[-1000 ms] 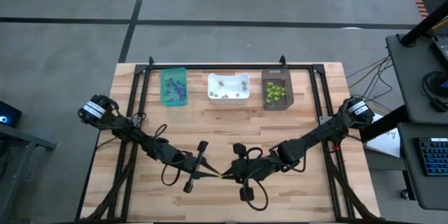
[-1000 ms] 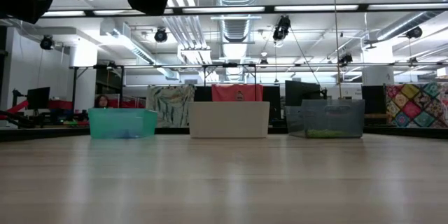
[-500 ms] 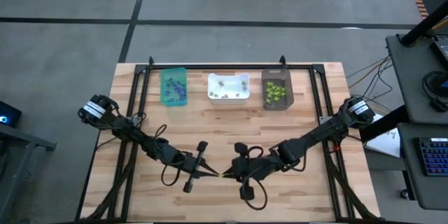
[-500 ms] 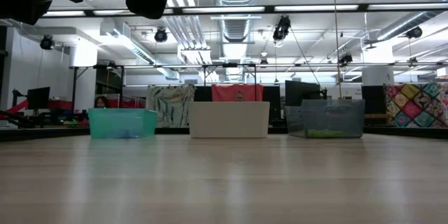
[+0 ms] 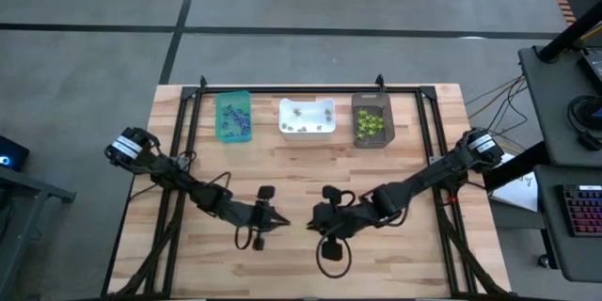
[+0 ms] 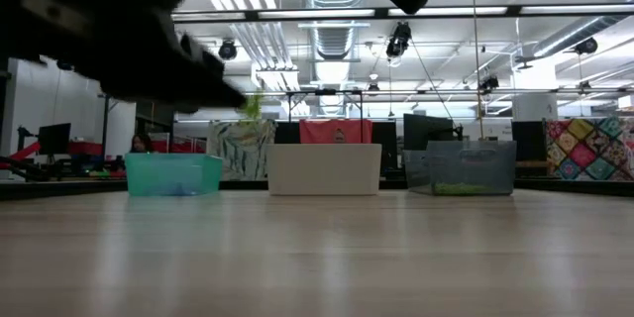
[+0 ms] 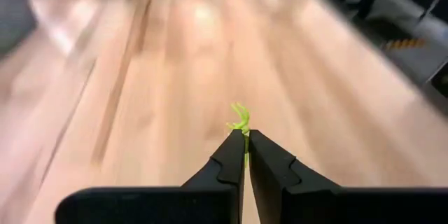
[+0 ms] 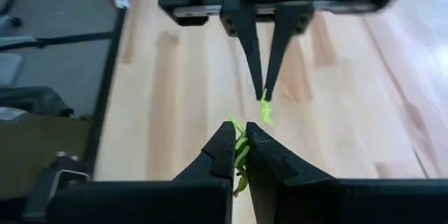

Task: Sort Halloween decoration
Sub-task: Put the green spider toy into the black bin

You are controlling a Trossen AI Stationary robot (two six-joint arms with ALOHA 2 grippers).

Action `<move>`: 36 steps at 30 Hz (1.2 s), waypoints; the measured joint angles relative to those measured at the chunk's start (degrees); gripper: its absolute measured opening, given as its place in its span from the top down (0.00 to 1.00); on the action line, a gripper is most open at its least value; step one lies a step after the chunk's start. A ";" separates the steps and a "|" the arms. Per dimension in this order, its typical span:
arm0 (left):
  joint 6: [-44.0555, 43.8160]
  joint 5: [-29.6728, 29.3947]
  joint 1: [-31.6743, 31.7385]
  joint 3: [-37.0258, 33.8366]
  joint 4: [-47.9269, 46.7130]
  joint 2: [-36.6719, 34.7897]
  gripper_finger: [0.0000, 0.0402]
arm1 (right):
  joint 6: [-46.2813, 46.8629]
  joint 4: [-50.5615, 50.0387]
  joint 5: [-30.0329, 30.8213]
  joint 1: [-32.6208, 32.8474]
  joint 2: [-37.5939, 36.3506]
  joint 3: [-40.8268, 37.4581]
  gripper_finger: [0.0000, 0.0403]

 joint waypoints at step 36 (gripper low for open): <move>-4.16 -0.67 0.38 0.21 -10.64 -12.24 0.78 | 12.22 -39.82 4.07 -12.85 -1.35 11.12 0.97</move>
